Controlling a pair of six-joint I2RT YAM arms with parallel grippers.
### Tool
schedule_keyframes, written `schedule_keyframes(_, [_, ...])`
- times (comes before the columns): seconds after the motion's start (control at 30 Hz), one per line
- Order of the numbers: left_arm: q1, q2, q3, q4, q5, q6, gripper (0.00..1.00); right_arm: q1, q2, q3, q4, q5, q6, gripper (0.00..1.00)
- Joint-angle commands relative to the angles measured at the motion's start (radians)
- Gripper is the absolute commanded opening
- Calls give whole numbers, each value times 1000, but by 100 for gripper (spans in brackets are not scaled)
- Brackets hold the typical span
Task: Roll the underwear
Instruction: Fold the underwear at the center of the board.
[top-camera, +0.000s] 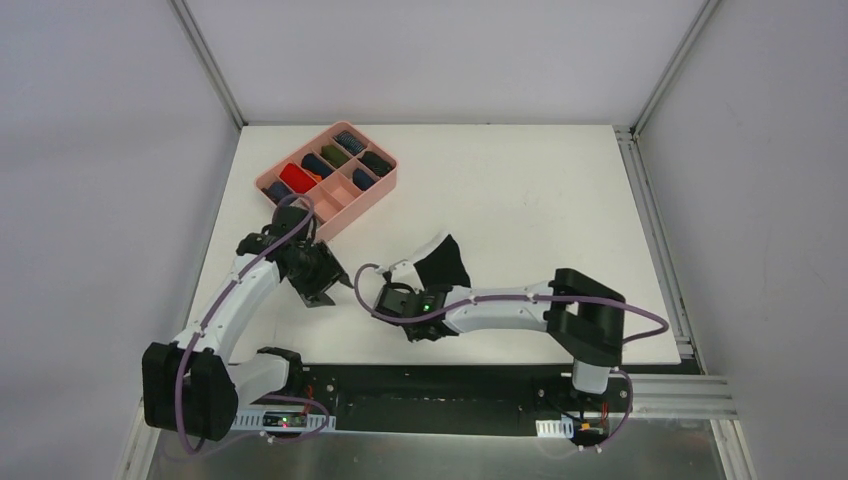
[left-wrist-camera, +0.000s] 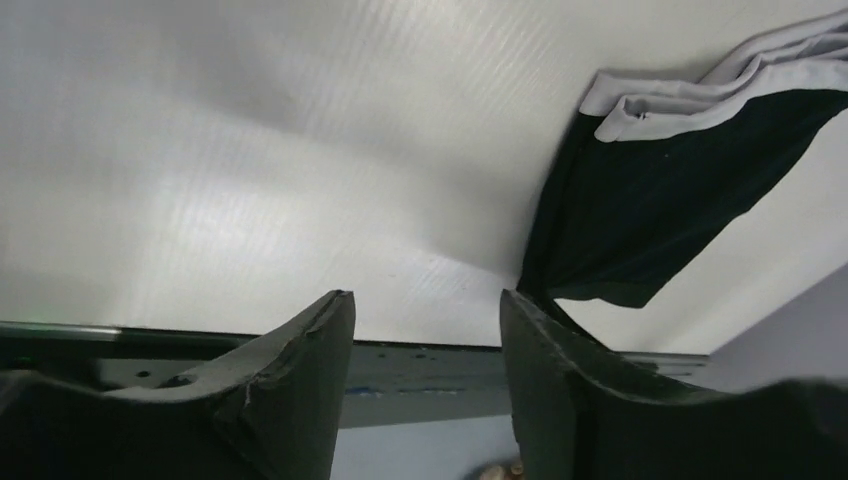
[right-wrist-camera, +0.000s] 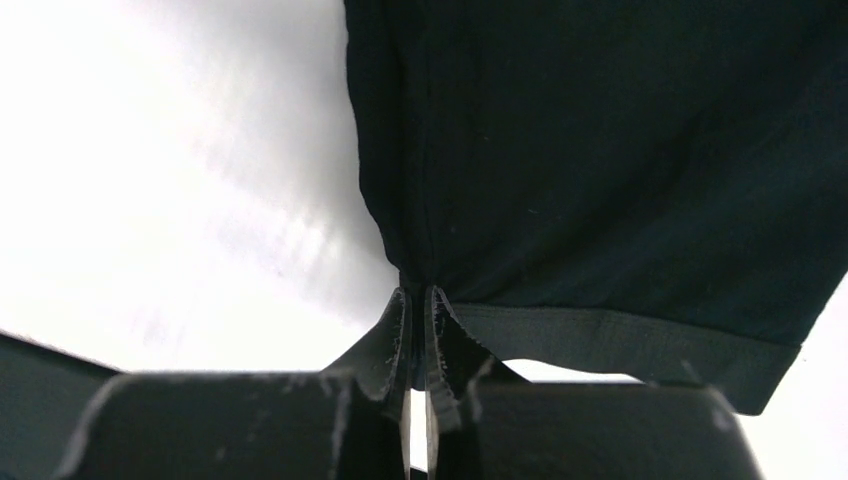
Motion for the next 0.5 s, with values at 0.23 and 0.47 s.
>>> schedule_keyframes(0.23, [-227, 136, -160, 354, 166, -221, 80, 5, -305, -340, 213, -138, -107, 0])
schedule_keyframes(0.47, [-337, 192, -216, 633, 93, -301, 63, 7, -312, -334, 221, -160, -105, 0])
